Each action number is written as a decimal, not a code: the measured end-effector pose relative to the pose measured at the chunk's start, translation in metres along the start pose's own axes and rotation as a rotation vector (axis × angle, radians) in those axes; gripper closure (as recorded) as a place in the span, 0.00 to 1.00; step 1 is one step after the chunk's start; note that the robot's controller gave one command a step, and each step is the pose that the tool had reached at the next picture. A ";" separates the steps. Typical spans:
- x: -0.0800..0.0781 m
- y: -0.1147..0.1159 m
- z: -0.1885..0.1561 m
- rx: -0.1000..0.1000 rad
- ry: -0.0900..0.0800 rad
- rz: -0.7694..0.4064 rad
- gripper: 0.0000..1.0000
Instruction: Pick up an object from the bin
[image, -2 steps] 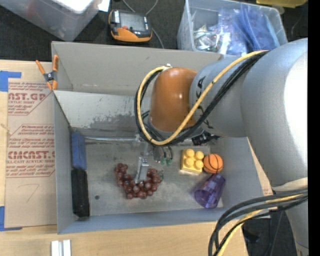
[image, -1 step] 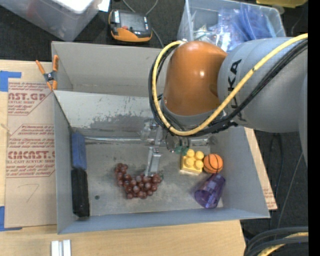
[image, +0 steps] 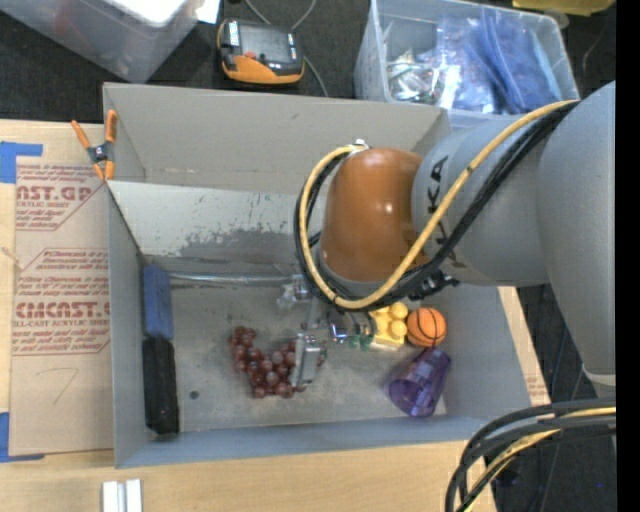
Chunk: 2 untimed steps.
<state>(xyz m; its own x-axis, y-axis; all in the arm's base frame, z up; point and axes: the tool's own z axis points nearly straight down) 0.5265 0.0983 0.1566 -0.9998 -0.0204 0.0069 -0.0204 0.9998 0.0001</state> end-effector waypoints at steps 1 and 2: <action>0.010 0.001 0.027 0.001 0.006 -0.003 0.00; 0.012 0.007 0.043 -0.001 -0.004 0.006 0.00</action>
Offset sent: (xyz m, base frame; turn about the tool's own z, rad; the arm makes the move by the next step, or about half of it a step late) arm -0.0223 0.0134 -0.0866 0.0229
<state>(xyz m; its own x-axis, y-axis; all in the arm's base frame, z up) 0.5140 0.1050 0.1133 -0.9999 -0.0145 0.0033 -0.0145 0.9999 0.0013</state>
